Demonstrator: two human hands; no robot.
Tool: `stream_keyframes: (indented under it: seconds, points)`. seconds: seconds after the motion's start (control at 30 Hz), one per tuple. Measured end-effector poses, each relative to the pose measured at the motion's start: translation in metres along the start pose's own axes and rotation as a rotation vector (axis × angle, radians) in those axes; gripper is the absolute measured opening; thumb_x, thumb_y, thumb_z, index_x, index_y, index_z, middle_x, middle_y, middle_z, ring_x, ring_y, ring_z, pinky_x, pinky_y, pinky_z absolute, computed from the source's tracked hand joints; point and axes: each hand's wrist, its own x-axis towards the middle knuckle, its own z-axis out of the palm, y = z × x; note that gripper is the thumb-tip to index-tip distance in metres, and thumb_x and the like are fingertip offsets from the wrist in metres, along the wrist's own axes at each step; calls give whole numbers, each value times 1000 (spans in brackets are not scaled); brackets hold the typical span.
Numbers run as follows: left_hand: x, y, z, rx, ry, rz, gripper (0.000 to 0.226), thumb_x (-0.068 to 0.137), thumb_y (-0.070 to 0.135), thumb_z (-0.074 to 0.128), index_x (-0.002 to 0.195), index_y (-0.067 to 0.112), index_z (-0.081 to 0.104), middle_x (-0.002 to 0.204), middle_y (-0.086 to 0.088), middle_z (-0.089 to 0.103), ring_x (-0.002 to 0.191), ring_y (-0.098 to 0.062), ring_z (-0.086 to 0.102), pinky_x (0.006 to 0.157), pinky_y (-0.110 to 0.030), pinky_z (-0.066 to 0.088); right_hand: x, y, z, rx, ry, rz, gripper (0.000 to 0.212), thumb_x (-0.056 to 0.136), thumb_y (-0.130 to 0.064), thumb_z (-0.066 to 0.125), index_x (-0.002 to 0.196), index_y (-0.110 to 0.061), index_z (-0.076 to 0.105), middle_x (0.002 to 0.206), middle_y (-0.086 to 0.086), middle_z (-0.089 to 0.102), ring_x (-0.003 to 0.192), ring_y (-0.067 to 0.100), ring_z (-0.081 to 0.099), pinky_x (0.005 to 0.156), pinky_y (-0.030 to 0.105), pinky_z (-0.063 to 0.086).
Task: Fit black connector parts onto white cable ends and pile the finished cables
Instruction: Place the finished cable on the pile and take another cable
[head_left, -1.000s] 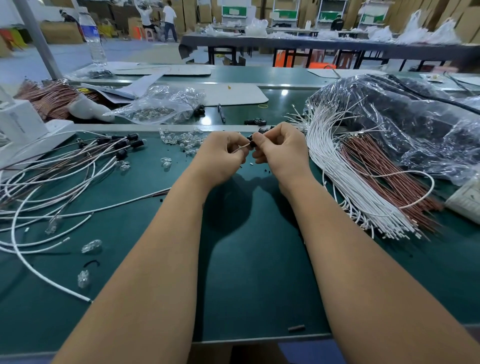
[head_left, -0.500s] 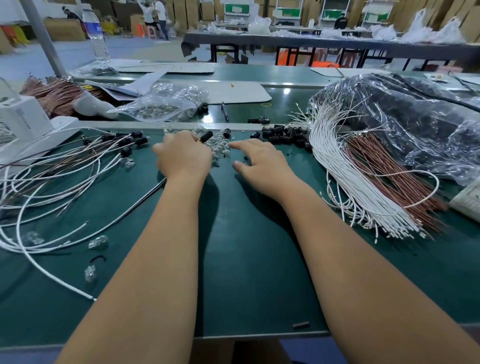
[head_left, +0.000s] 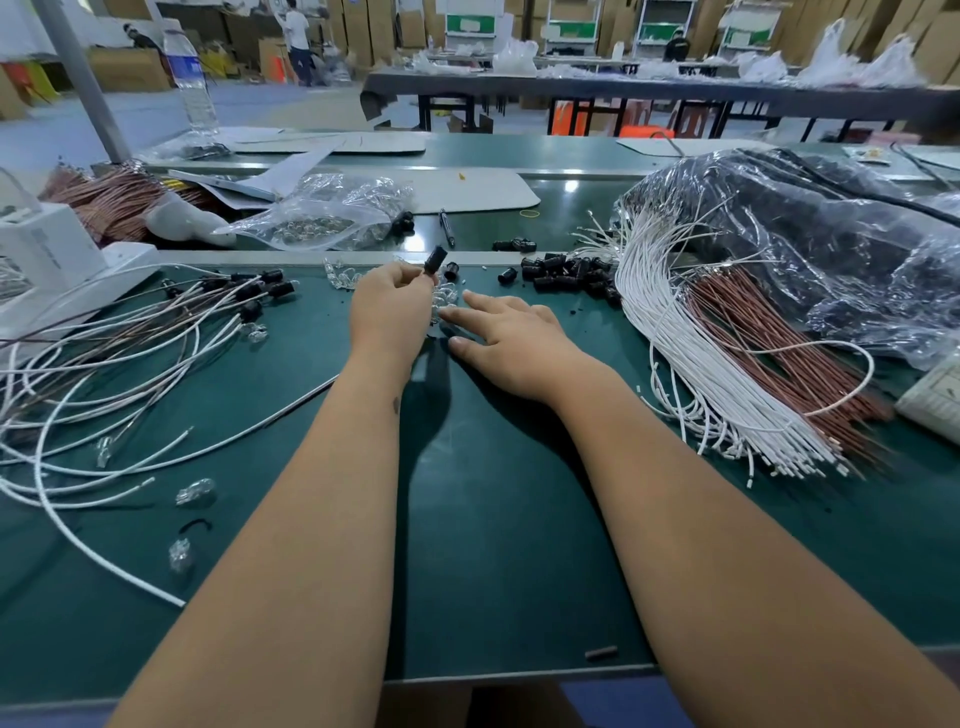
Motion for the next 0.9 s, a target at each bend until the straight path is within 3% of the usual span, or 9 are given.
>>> stream_keyframes:
  seconds: [0.13,0.23,0.3,0.37,0.4,0.47,0.7,0.9]
  points:
    - [-1,-2,3,44,-15,33,19,88,20,60,70,24,63,58,14,53,58,-4,46,64,-25,37,1,-1,-2,15,11,-18,44,103,-42,32,147,-36,36,156,-10,31,143,15,23,109,40,17]
    - [-3,-2,4,54,6,63,14,87,17,59,75,19,67,60,13,55,59,-4,47,65,-24,37,0,-3,-4,62,70,-26,42,102,-39,38,141,-30,46,146,-5,48,136,18,36,107,39,25]
    - [-6,0,4,82,16,100,12,87,16,58,80,15,69,58,11,53,56,-6,46,59,-25,36,-2,-3,-6,268,190,-5,36,98,-32,50,132,-23,58,131,-1,61,124,18,50,102,34,37]
    - [-9,2,4,130,4,157,13,87,16,58,80,17,68,57,9,53,55,-9,45,55,-25,36,-4,-1,-8,536,347,62,21,94,-21,58,112,-17,69,104,0,70,98,15,62,83,23,45]
    - [-11,3,4,150,-8,185,13,88,17,57,80,17,67,58,7,54,55,-11,45,54,-25,36,-4,1,-9,637,410,116,12,92,-17,59,100,-17,69,91,-1,69,86,14,62,73,21,46]
    - [-14,5,5,171,-39,225,14,89,17,55,82,15,67,61,3,57,56,-15,45,56,-27,35,-4,8,-12,838,492,214,11,90,-13,62,84,-21,62,80,0,64,75,14,59,68,22,46]
    - [-18,7,7,108,-169,235,13,90,16,59,83,12,68,68,-10,62,65,-18,51,64,-28,41,-5,22,-18,1419,514,308,9,92,-7,61,87,-15,63,74,-1,64,71,12,58,70,24,45]
    - [-17,5,8,121,-238,259,14,91,16,60,84,12,71,61,0,57,49,-7,38,53,-24,32,-8,23,-19,1408,530,271,8,90,-8,64,87,-16,66,77,0,66,75,13,60,74,27,45]
